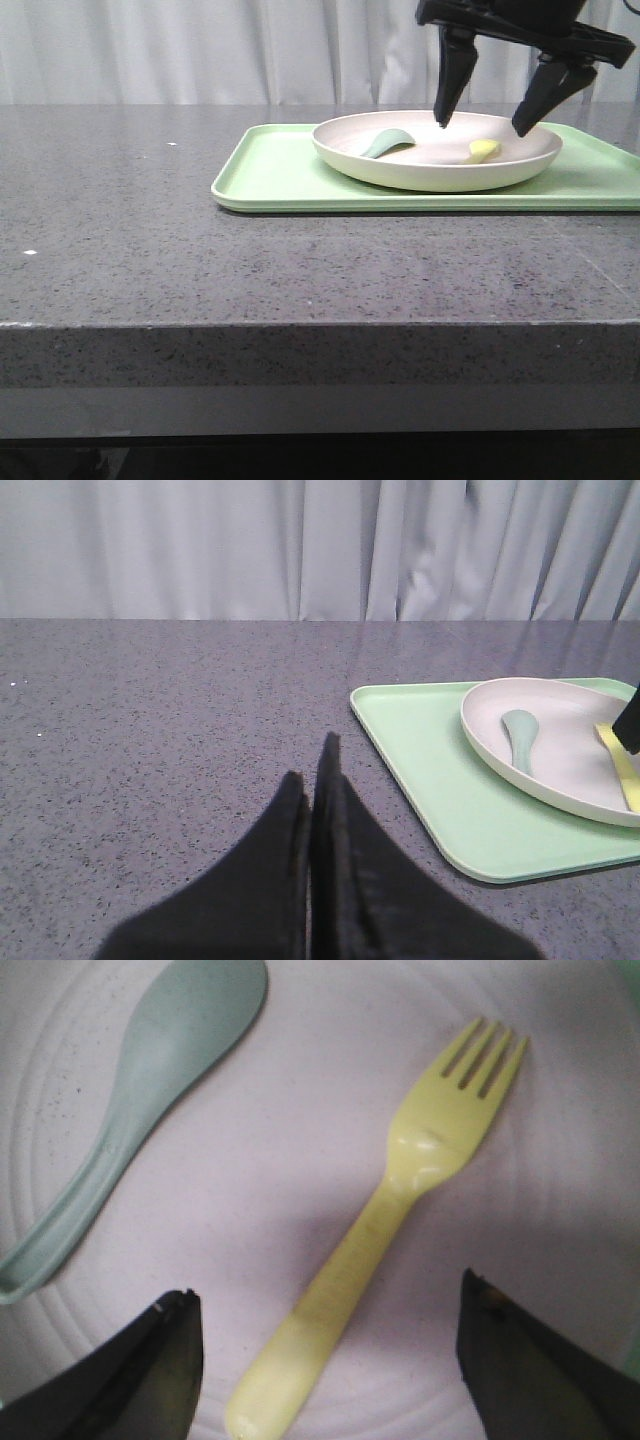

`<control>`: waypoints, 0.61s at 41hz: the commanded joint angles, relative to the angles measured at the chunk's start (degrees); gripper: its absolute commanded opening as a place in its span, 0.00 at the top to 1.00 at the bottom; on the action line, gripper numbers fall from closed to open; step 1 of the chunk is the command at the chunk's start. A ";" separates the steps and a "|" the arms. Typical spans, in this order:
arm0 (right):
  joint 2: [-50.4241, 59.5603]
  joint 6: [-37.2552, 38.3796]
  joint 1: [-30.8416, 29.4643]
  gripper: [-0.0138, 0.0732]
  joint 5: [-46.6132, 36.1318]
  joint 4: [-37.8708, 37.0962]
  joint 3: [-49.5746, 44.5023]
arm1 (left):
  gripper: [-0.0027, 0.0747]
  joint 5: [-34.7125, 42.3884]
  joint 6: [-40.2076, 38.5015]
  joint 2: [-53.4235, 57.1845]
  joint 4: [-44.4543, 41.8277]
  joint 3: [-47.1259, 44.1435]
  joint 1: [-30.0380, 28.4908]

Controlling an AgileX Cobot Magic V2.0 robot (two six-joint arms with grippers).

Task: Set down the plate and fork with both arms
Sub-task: 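Move the open right gripper down over the yellow fork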

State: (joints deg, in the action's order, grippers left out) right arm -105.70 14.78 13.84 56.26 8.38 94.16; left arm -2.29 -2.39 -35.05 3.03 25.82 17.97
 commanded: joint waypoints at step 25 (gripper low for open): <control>-3.07 4.46 1.03 0.21 1.94 -1.59 3.83 | 0.99 4.76 -0.66 -0.16 0.41 1.67 -0.08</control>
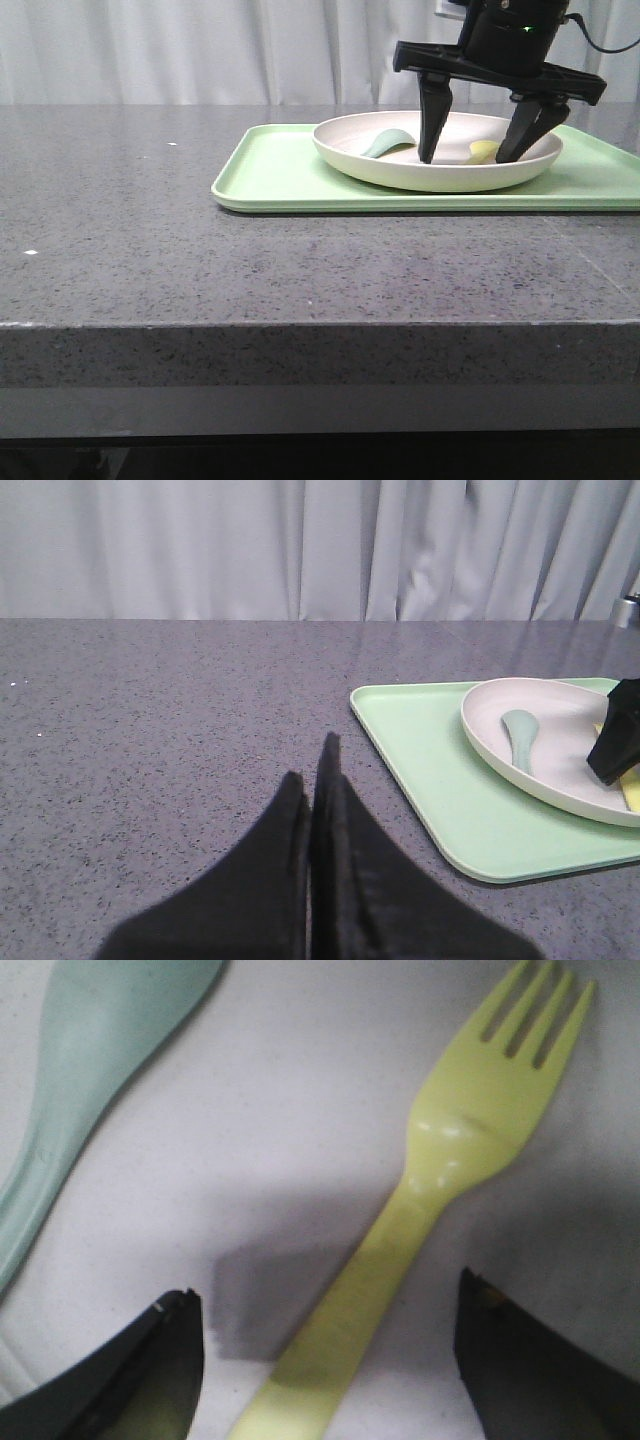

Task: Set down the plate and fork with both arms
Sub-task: 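Move the open right gripper down over the yellow fork, then close the right gripper on the yellow fork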

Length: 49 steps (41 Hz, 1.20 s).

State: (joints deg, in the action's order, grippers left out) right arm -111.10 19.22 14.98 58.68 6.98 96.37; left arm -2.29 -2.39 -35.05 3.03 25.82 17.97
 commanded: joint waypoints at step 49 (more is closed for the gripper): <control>2.10 0.03 0.00 0.87 2.89 0.31 6.51 | 0.99 4.76 -0.66 -0.16 0.41 1.67 -0.08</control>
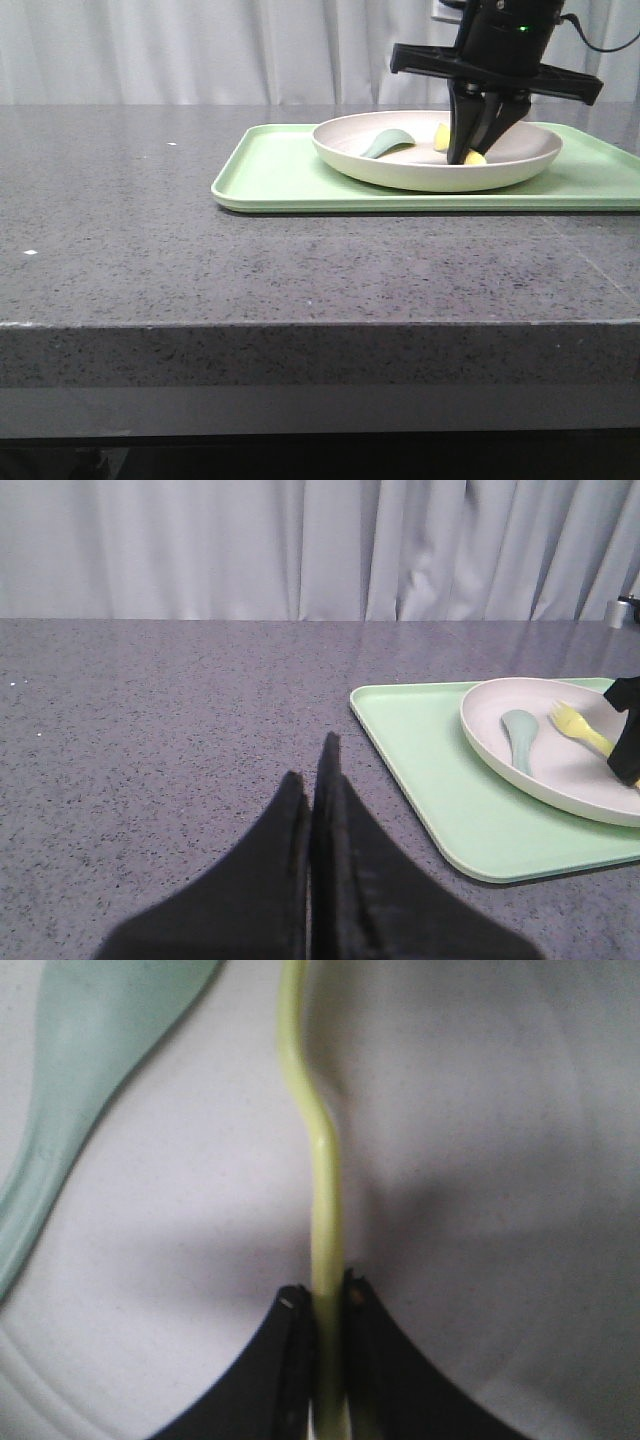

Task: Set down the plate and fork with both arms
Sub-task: 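Close the right gripper on the yellow fork, then lift the fork and carry it past the plate rim onto the tray, then lower the fork onto the tray beside the plate and open the right gripper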

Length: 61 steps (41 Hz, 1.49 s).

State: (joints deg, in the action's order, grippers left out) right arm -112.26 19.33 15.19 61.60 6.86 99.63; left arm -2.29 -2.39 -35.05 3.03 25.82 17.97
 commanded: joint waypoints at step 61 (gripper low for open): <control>-3.34 -10.86 -14.91 0.66 14.95 -2.76 12.45 | 0.99 4.76 -0.66 -0.16 0.41 1.54 -0.08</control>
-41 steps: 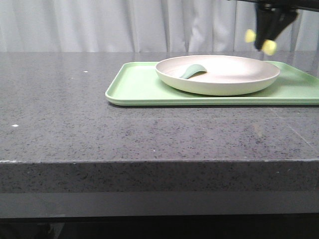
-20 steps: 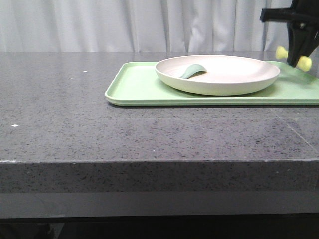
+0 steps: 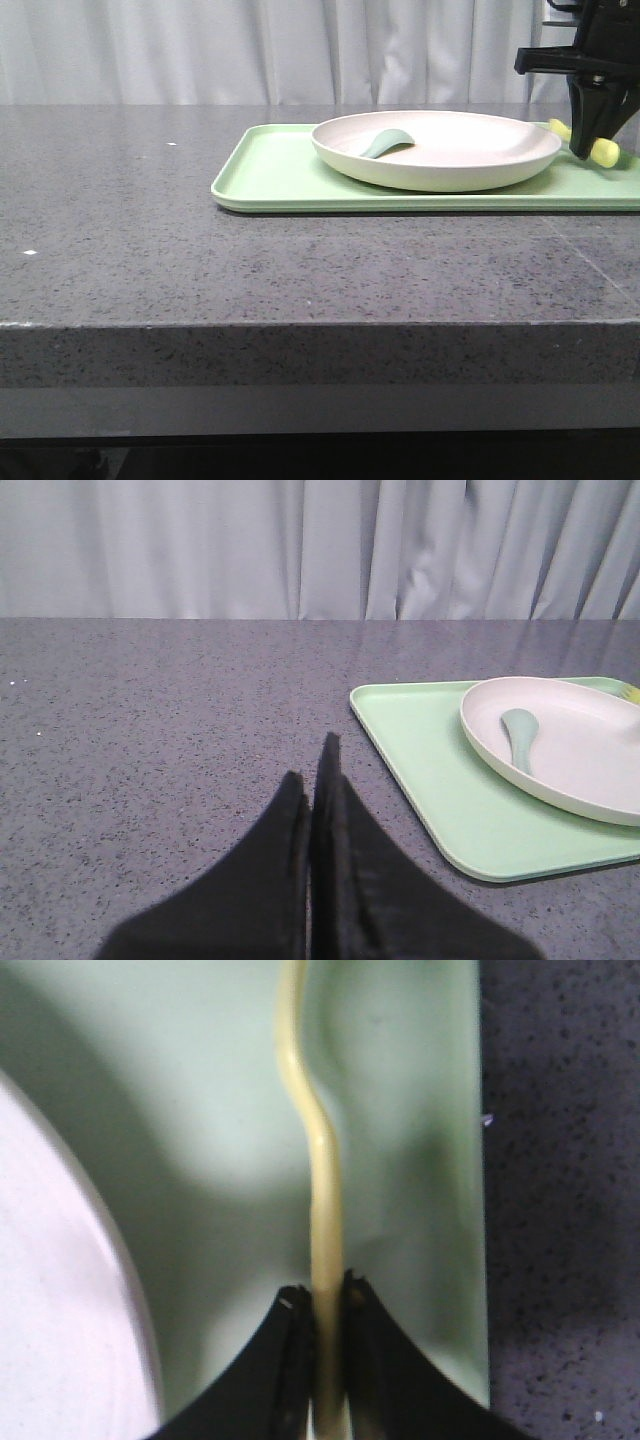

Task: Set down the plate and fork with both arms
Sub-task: 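Lower the fork onto the tray beside the plate and open the right gripper, then raise the right gripper up and away from the tray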

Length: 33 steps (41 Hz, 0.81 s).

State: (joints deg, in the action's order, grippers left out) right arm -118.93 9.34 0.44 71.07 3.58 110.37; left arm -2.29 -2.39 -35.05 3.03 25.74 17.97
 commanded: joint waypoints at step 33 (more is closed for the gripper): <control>15.93 -0.92 1.89 0.92 5.43 1.63 1.57 | 0.99 4.76 -0.66 -0.16 0.41 1.62 -0.08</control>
State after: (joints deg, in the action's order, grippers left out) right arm -107.65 9.07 1.97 71.29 4.96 110.37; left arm -2.29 -2.39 -35.05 3.03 25.74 17.97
